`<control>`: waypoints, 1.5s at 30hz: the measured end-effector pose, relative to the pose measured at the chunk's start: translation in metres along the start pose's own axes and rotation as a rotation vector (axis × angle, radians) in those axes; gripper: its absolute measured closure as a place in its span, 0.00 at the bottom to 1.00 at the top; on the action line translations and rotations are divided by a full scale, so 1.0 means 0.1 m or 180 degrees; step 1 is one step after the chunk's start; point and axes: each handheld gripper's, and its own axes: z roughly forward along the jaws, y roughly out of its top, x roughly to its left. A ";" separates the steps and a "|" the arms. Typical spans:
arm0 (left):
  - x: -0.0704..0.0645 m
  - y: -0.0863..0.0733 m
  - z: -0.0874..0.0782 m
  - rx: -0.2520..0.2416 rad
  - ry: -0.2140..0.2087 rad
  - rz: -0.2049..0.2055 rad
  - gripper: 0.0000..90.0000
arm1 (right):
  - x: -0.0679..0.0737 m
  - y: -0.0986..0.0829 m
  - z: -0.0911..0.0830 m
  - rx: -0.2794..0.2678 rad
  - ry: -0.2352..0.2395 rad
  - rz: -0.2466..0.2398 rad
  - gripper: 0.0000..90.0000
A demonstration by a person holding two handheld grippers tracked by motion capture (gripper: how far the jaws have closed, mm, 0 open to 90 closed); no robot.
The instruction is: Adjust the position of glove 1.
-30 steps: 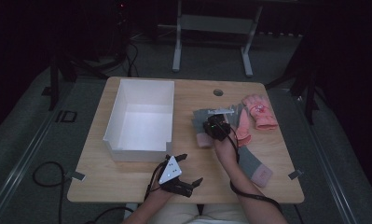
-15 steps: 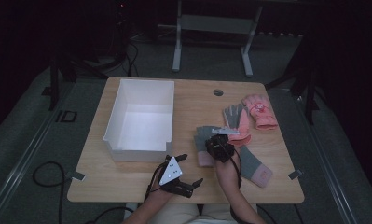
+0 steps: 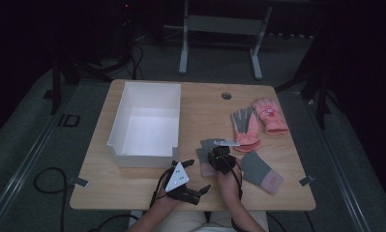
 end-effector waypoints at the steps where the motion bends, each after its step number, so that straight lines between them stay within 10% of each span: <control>1: 0.00 0.00 0.00 0.0001 -0.0001 0.0002 0.00 | 0.01 0.00 0.00 -0.0012 -0.0007 -0.0006 0.86; 11: 0.01 0.00 0.00 0.0003 -0.0023 -0.0004 0.00 | -0.07 0.03 -0.07 -0.0098 0.0111 0.0041 0.74; 14: 0.00 0.00 0.00 -0.0006 -0.0024 -0.0002 0.00 | -0.12 0.10 -0.18 -0.0173 0.0185 -0.0173 0.68; 25: 0.00 0.00 0.01 0.0013 -0.0029 0.0005 0.00 | -0.89 0.09 -0.71 -0.0315 0.0314 -0.0926 0.70; 27: 0.00 0.00 0.00 0.0007 -0.0028 0.0005 0.00 | -0.89 0.09 -0.71 -0.0315 0.0314 -0.0926 0.70; 28: 0.01 0.00 0.01 0.0017 -0.0027 0.0002 0.00 | -1.13 0.02 -0.83 -0.0334 0.0291 -0.1039 0.73; 34: 0.01 0.00 0.01 0.0030 -0.0025 0.0007 0.00 | -1.59 -0.13 -0.95 -0.0118 0.0127 -0.1035 0.76; 45: 0.01 0.00 0.01 0.0022 -0.0010 0.0014 0.00 | -1.69 -0.46 -0.83 0.0069 0.0613 -0.1353 0.74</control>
